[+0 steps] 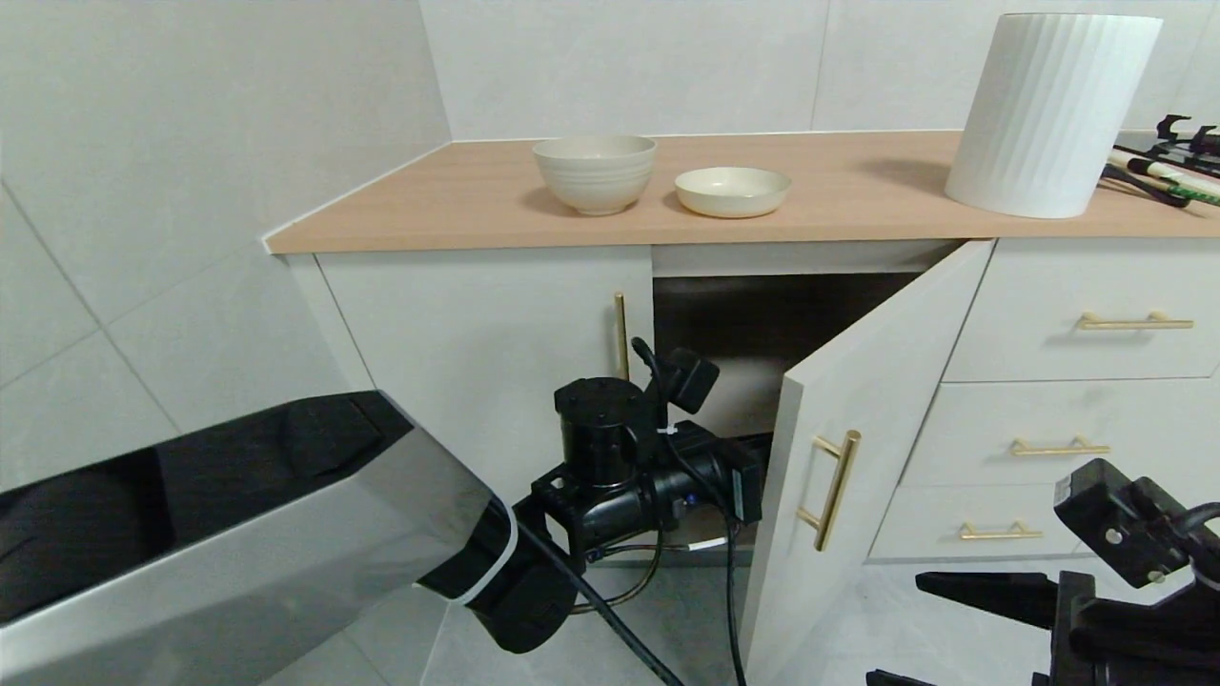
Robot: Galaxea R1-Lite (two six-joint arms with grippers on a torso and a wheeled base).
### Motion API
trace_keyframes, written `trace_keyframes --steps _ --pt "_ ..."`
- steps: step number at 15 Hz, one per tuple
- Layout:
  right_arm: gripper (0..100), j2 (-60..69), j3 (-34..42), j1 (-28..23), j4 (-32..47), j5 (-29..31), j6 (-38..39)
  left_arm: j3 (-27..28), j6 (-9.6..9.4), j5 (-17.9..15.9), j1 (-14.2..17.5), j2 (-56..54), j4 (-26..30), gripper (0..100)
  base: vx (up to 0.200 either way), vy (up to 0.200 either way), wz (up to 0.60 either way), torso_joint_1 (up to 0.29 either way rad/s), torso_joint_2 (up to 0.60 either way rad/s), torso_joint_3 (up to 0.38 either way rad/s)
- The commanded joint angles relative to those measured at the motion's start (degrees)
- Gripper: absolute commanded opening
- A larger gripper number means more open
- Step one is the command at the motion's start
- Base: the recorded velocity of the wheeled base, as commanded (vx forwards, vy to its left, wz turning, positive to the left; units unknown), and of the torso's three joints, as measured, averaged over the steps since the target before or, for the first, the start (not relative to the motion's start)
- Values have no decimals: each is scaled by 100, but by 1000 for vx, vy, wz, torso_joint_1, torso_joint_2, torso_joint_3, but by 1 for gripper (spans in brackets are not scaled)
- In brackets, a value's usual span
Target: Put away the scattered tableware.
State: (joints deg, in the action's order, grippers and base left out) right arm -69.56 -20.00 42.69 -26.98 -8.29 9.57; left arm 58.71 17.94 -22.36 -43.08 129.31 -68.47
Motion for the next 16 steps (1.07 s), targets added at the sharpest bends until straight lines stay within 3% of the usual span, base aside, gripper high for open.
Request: trace_keyframes --steps 1,2,3,4,5,6,10,11,13,14,16 --pt "100 100 76 108 -18 -226 1 -26 7 12 -297 -11 -26 0 0 0 0 0 0 0" --pt "100 224 102 187 -18 -445 1 -97 25 -5 -491 -55 -52 0 0 0 0 0 0 0" --pt "100 610 234 275 -9 -1105 -8 -431 34 -93 -974 -230 -149 0 0 0 0 0 0 0" --pt "100 865 295 266 0 -1623 -25 -694 16 -181 -1229 -353 -219 0 0 0 0 0 0 0" --pt "100 1041 304 257 17 -2080 -25 -861 16 -331 -1396 -459 -289 0 0 0 0 0 0 0" --pt "100 1041 313 240 17 -2133 -43 -861 16 -410 -1405 -415 -280 0 0 0 0 0 0 0" --pt "100 1050 251 196 -18 -2036 -25 -721 -10 -392 -754 -204 -263 0 0 0 0 0 0 0" --pt "100 1050 251 196 -18 -2010 -25 -721 -10 -392 -737 -204 -254 0 0 0 0 0 0 0" --pt "100 900 58 -129 -9 -1685 -8 -826 -19 -383 -253 -397 -166 0 0 0 0 0 0 0" --pt "100 768 23 -261 -18 -1535 -8 -888 -89 -383 -86 -512 -70 0 0 0 0 0 0 0" --pt "100 566 -12 -279 -18 -1166 -17 -1055 -432 -375 230 -854 264 0 0 0 0 0 0 0"
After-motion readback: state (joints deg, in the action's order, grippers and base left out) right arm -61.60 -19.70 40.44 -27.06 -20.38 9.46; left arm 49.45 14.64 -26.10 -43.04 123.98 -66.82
